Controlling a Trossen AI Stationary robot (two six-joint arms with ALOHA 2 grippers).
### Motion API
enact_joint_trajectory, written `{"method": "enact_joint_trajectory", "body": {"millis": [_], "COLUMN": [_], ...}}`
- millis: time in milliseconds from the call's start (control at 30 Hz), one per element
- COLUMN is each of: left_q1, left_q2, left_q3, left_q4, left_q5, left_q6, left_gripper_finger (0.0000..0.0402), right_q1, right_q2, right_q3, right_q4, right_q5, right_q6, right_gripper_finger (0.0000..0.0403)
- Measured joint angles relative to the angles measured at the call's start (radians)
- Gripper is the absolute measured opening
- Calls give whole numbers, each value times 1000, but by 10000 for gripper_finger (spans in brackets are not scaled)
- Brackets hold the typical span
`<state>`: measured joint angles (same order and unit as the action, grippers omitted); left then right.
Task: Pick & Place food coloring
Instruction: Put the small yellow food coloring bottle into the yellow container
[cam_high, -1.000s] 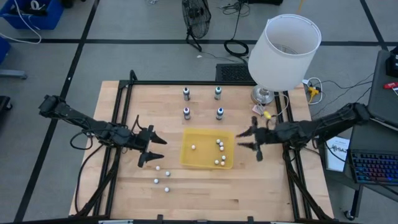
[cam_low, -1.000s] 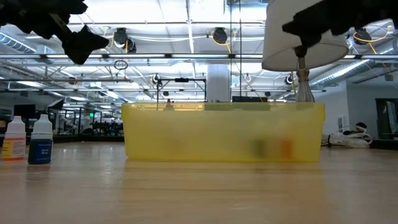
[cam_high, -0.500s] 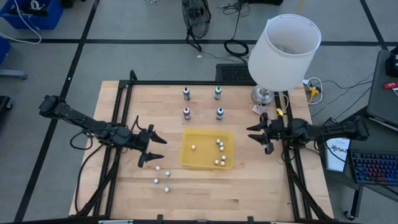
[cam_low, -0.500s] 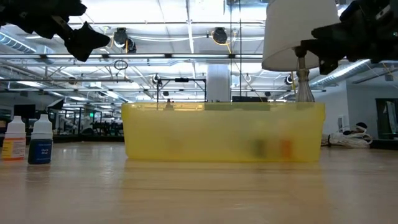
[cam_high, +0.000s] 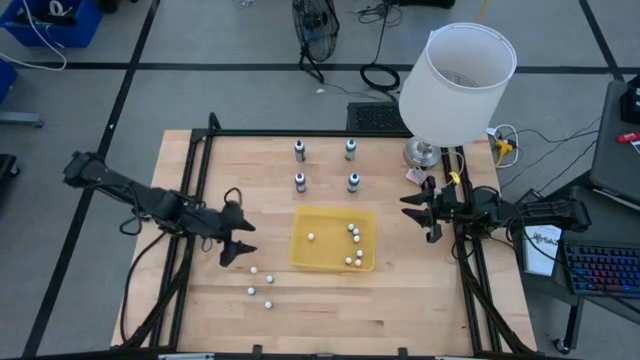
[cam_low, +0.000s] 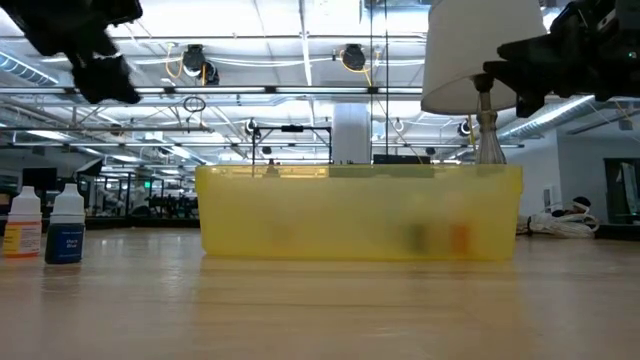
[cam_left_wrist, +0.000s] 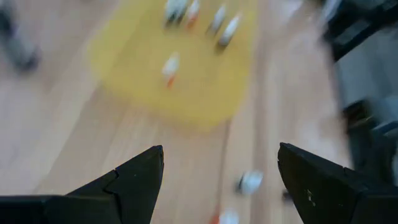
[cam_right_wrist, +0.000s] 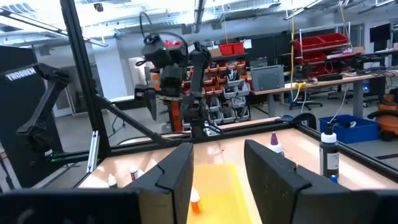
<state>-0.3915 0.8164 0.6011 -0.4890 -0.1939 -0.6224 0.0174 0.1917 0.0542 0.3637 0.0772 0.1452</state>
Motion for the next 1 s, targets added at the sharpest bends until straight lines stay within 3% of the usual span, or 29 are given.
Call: {"method": "enact_joint_trajectory", "body": {"millis": [100,167,367,533,1000], "left_q1": [-31,-61,-150,-187,-161], "left_q2": [94,169,391,532,587], "left_q3": [91,117,132,132,132], "left_q4": [-218,-278,-179,-137,-145], "left_q5": [2,29,199,228,146], "left_q6": [-141,-232,-411,-486,-445], "left_gripper_finger": [310,310,310,310,310], "right_q1": [0,0,0,0,0], "right_q2": [0,1,2,2,2], "right_q3": [-1,-1,-2,-2,-3], "right_q4": [-2,-1,-2,-2,-2], "right_q5": [0,0,0,0,0], "right_q6": [0,0,0,0,0], "right_gripper_finger": [130,130,130,130,130]}}
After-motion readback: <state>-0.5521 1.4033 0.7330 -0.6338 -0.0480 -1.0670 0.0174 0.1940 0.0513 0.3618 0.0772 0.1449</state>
